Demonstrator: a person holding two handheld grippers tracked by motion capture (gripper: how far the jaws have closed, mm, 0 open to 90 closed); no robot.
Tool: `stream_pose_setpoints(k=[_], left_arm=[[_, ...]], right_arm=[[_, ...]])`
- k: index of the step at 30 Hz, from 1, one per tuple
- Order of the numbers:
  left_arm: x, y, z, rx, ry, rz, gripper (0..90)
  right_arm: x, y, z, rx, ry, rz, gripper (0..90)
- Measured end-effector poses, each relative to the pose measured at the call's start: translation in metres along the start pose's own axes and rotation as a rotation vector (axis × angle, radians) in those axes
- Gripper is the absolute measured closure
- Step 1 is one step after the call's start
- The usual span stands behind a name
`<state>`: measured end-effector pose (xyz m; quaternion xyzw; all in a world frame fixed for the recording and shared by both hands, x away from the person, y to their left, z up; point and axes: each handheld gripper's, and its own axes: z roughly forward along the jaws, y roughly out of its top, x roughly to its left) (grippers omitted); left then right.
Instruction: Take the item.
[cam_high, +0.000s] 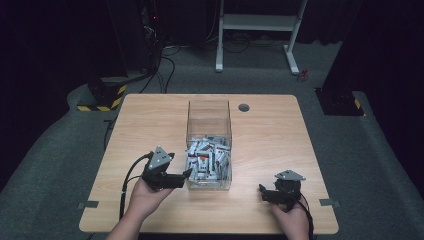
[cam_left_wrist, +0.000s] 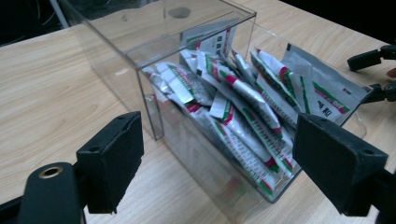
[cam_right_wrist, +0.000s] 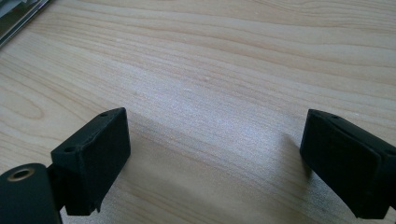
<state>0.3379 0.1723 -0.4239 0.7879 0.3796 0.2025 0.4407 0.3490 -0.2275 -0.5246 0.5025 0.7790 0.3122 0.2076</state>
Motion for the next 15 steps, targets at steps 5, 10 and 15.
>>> stream_pose_setpoints(k=[5, 10, 15], left_arm=[[-0.004, 0.004, 0.003, 0.0, -0.012, 0.016, 17.0], [-0.007, 0.006, 0.007, -0.001, -0.028, 0.014, 17.3], [-0.012, 0.008, 0.012, 0.005, -0.039, 0.024, 17.6]], right_arm=[[0.0, 0.0, 0.0, 0.0, 0.0, 0.0, 8.2], [0.0, 0.0, 0.0, 0.0, 0.002, -0.003, 8.2], [0.0, 0.0, 0.0, 0.0, 0.003, -0.004, 8.2]])
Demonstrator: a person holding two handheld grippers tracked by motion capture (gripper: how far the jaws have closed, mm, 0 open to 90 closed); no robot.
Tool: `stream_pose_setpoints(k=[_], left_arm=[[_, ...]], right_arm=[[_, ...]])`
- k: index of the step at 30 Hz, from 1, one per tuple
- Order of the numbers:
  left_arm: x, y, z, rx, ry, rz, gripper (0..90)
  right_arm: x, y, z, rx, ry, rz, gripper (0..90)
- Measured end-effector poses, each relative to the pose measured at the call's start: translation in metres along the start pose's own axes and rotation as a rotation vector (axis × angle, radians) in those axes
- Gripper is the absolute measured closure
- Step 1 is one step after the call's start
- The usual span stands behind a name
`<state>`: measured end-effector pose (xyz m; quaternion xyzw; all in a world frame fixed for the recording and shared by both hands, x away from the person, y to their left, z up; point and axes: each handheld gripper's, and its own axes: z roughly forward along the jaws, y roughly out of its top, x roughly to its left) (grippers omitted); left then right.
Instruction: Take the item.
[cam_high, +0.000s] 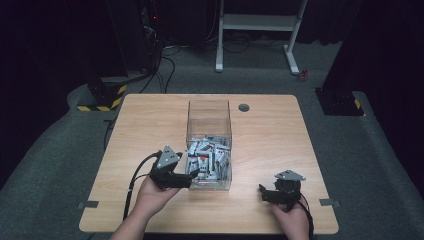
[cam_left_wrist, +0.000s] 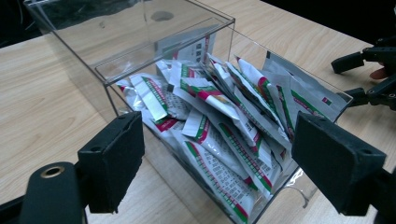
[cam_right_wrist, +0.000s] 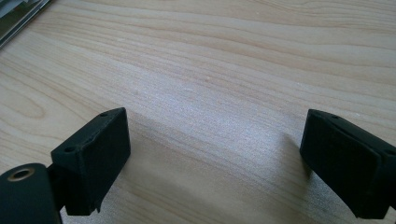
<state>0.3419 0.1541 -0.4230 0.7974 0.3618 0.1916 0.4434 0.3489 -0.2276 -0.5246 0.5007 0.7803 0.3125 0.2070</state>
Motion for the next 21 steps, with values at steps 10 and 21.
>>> stream_pose_setpoints(k=[10, 21], left_arm=[[-0.006, 0.007, 0.011, 0.008, -0.015, 0.011, 20.5], [-0.006, 0.009, 0.021, 0.012, -0.001, -0.015, 34.5]], right_arm=[[0.0, 0.0, 0.0, 0.0, 0.002, -0.003, 8.2], [0.0, 0.0, 0.0, 0.001, 0.005, -0.006, 8.2]])
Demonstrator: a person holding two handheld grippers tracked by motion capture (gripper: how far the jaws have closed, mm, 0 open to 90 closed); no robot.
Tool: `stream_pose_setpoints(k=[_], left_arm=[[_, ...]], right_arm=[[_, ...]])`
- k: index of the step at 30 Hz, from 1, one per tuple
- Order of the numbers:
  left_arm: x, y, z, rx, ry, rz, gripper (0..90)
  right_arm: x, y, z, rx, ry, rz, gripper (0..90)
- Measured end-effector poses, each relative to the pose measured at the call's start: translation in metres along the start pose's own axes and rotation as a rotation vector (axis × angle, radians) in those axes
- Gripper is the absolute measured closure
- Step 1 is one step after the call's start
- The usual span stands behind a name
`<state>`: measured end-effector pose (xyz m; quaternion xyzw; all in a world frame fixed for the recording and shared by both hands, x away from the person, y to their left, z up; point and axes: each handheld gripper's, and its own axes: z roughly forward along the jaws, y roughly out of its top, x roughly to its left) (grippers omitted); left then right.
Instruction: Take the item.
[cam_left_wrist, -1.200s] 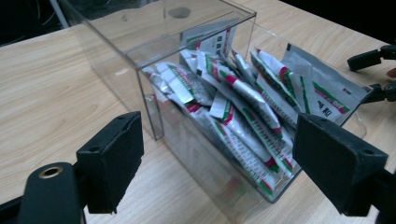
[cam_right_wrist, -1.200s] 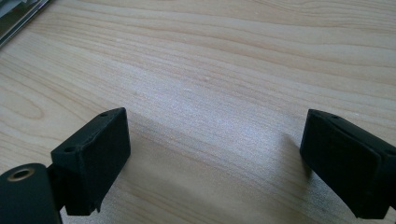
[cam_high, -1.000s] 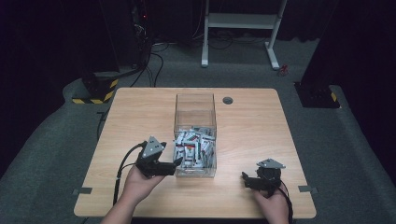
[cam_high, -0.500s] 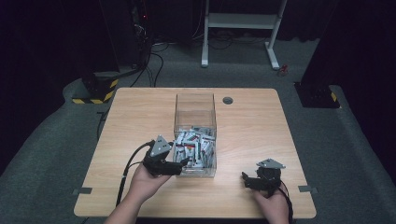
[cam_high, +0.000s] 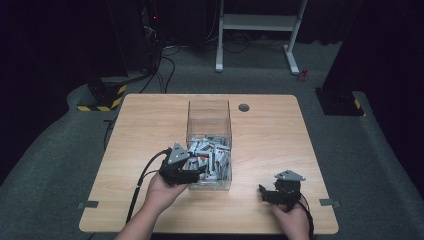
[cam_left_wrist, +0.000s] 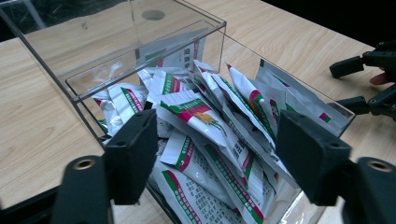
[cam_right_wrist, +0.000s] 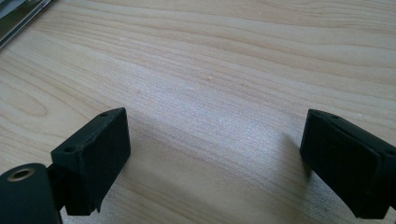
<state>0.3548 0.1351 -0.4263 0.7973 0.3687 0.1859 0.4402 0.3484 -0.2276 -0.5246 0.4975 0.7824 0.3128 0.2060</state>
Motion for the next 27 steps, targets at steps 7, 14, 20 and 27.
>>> stream_pose_setpoints(k=[7, 14, 20, 27], left_arm=[[0.0, -0.002, 0.003, 0.006, 0.025, 0.006, 53.9], [-0.003, -0.005, 0.01, 0.027, 0.045, 0.007, 56.6], [-0.005, -0.009, 0.012, 0.029, 0.047, 0.004, 59.6], [-0.007, -0.011, 0.011, 0.024, 0.045, 0.007, 63.1]], right_arm=[[0.0, 0.0, 0.0, 0.0, 0.0, 0.0, 8.2], [0.0, 0.0, 0.0, 0.0, 0.0, 0.0, 8.2], [0.0, 0.0, 0.0, 0.0, 0.001, -0.001, 8.2], [0.0, 0.0, 0.0, 0.0, 0.001, -0.001, 8.2]])
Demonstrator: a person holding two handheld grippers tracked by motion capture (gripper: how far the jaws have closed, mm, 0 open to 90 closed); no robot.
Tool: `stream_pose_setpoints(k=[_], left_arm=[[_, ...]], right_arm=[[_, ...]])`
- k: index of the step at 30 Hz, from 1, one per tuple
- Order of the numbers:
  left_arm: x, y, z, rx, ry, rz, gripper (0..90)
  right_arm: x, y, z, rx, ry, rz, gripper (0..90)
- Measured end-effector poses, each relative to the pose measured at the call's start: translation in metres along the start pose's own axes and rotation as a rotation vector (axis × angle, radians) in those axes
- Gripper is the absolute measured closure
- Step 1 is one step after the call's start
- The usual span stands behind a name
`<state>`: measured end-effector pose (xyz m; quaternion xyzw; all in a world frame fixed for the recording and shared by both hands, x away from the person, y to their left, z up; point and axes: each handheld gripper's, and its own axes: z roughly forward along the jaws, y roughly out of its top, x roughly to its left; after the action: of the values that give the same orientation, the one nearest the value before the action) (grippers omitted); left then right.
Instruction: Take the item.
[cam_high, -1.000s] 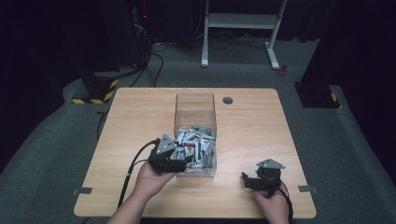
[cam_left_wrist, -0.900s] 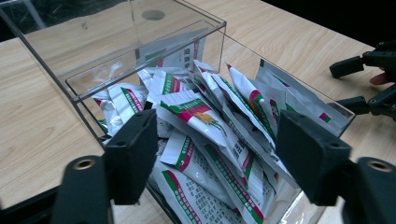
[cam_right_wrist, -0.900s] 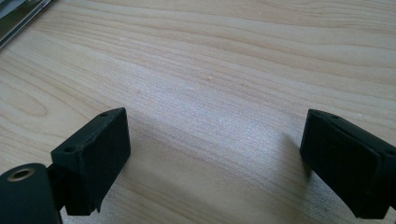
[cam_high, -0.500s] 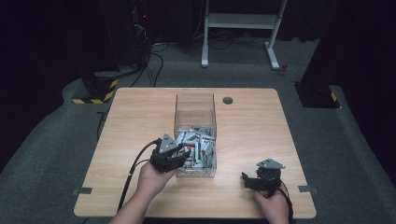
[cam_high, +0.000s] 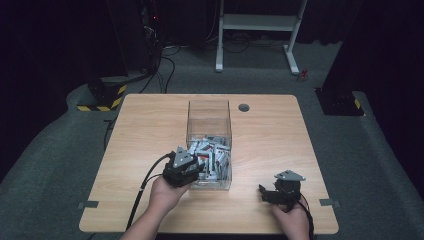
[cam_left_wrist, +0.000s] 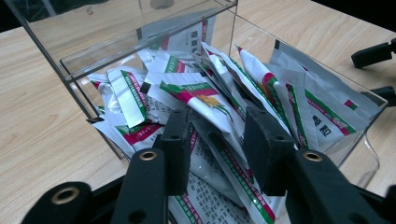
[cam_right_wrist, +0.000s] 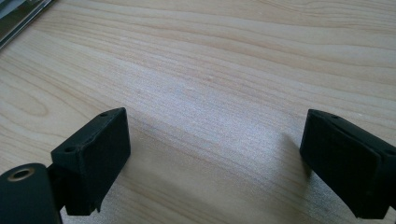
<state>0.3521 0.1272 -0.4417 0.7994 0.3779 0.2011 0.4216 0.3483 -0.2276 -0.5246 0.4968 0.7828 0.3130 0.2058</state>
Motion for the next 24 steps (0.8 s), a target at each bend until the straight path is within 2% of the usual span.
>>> stream_pose_setpoints(k=[8, 15, 24], left_arm=[[-0.0017, -0.0021, -0.0014, 0.012, -0.012, 0.019, 72.8], [0.0014, -0.0036, -0.005, -0.025, -0.028, -0.015, 87.1], [0.0035, -0.0045, -0.0091, -0.059, -0.028, -0.028, 88.5]], right_arm=[[0.0, 0.0, 0.0, 0.0, 0.0, 0.0, 8.3], [0.0, 0.0, 0.0, 0.0, 0.0, 0.0, 8.3], [0.0, 0.0, 0.0, 0.0, 0.0, 0.0, 8.2]])
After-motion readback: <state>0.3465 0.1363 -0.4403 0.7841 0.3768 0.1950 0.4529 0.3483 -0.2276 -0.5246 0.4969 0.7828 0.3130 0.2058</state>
